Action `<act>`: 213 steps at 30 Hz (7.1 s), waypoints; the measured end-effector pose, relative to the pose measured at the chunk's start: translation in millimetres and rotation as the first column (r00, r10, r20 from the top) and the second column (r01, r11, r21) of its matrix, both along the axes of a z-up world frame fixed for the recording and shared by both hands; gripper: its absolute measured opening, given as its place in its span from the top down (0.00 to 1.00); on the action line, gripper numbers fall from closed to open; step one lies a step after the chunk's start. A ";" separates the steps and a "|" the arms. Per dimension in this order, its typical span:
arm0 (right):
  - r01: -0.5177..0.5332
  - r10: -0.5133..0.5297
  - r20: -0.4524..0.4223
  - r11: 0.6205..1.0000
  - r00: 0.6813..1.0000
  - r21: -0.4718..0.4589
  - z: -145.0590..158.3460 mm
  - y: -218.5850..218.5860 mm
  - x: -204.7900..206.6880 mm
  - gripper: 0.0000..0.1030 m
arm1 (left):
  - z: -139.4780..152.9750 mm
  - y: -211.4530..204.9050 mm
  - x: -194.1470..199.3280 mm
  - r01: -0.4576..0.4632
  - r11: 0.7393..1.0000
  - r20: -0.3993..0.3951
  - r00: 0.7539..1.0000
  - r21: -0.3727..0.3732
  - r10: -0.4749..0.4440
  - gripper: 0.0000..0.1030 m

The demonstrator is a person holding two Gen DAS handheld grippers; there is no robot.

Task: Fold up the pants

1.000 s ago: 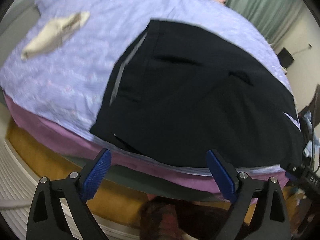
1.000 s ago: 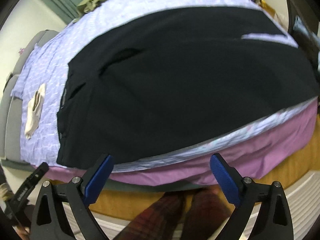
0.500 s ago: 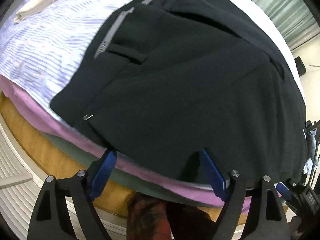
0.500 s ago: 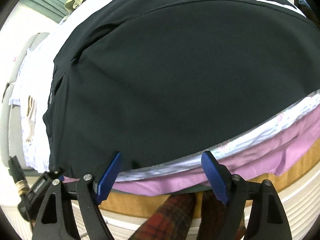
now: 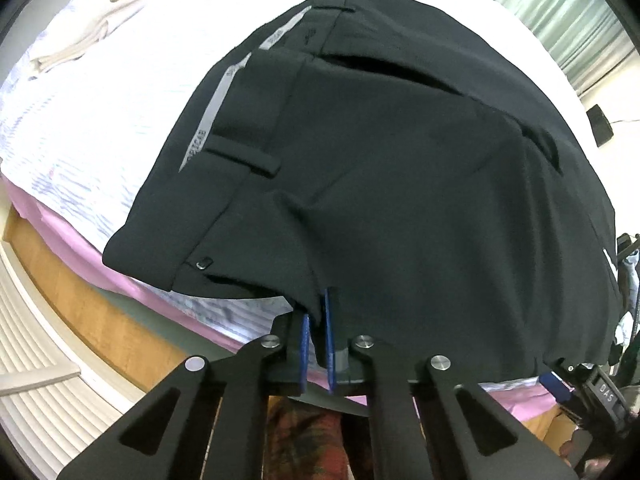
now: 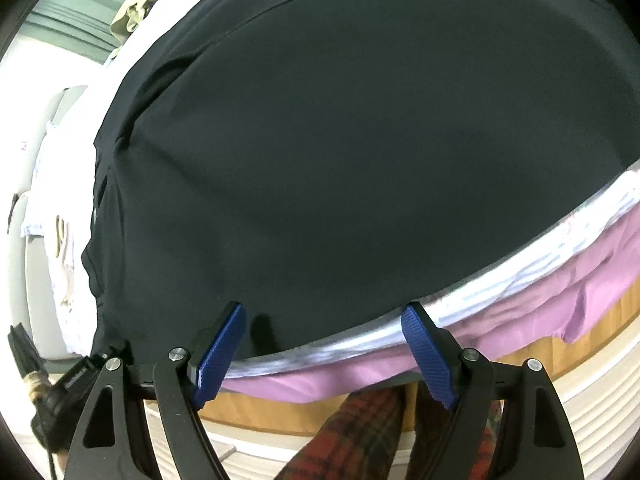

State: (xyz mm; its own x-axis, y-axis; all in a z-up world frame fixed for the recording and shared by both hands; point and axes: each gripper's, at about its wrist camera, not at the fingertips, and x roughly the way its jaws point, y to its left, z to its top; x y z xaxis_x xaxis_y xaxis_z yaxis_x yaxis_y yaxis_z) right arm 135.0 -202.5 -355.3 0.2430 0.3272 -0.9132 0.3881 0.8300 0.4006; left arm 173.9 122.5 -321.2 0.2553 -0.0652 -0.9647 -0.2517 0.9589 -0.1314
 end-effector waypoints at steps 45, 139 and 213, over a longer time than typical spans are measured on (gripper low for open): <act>-0.050 0.144 0.376 0.968 0.915 -0.247 126.7 -39.9 361.1 0.95 | 82.8 -20.4 331.3 0.061 0.983 0.317 0.941 0.176 -0.116 0.95; -0.181 0.343 0.085 0.673 0.935 -0.717 92.8 -460.9 340.0 0.97 | 82.6 -510.5 209.8 0.424 0.886 0.184 0.871 0.185 -0.456 0.21; -0.332 0.376 0.362 0.926 0.853 -0.179 99.7 -239.9 158.2 0.65 | 78.7 -297.1 70.9 0.180 0.882 0.157 0.950 0.436 -0.271 0.22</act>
